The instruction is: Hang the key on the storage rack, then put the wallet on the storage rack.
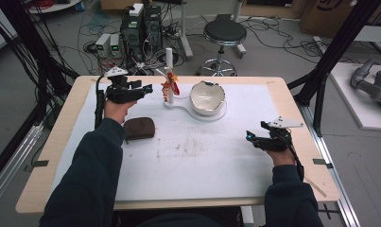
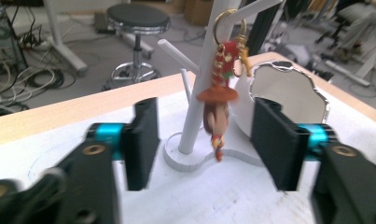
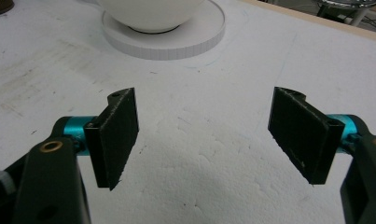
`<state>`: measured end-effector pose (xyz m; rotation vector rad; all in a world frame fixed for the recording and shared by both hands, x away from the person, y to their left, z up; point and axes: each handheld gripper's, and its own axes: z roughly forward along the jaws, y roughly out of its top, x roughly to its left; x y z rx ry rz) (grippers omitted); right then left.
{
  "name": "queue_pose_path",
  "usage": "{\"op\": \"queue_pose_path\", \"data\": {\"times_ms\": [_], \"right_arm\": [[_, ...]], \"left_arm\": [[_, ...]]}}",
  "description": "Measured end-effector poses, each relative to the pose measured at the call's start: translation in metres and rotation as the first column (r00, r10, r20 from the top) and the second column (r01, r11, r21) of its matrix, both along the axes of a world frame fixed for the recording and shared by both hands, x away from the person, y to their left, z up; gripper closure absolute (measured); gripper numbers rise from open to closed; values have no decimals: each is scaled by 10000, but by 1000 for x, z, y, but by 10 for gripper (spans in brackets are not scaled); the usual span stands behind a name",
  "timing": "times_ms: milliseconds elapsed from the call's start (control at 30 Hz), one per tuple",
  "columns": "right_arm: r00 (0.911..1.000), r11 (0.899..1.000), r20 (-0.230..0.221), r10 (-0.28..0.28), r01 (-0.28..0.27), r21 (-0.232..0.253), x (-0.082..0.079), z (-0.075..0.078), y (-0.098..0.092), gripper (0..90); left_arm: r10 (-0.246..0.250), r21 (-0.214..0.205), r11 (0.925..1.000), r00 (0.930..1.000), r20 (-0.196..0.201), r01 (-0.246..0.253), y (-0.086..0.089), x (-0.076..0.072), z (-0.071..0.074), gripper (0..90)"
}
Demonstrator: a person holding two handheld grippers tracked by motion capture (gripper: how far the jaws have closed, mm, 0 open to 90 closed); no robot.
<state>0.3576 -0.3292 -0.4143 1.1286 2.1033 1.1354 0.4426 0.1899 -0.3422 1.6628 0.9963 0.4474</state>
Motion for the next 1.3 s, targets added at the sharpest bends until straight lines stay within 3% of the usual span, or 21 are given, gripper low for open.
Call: {"op": "queue_pose_path", "data": {"times_ms": [133, 267, 400, 467, 633, 700, 800, 1067, 1300], "right_arm": [[10000, 10000, -12, 42, -42, 9, 1, 0, 1, 248], [10000, 10000, -81, 46, -46, -3, 1, -1, 4, 247], [9999, 10000, -104, 55, -55, 1, 2, -1, 5, 247], [9999, 10000, -103, 19, -19, -9, 2, 0, 6, 248], [10000, 10000, -86, -41, 41, 11, 4, -1, 7, 248], [9999, 10000, -98, -77, 78, 11, 4, -1, 7, 248], [9998, 9999, -160, -148, 149, 30, 6, -2, 7, 248], [9998, 10000, -169, -39, 38, -64, 6, -3, 10, 248], [9998, 10000, -176, -70, 70, -44, 7, -3, 9, 247]], "left_arm": [[-181, -369, 9991, 9984, 540, 201, 14, -24, -19, 171], [-125, -274, 9995, 9945, 1042, 154, 28, -42, -28, 170], [-369, -56, 9992, 9845, 1713, 385, 40, -61, -35, 208], [-382, -96, 9991, 9820, 1848, 406, 45, -70, -40, 222], [85, -98, 9999, 9815, 1913, -68, 53, -88, -57, 197], [227, 142, 9996, 9845, 1739, -256, 58, -89, -61, 192], [657, -489, 9971, 9870, 1470, -591, 66, -88, -61, 167], [735, -253, 9972, 9905, 1164, -710, 66, -88, -66, 168], [468, -65, 9989, 9939, 1003, -464, 64, -87, -68, 170]]}}
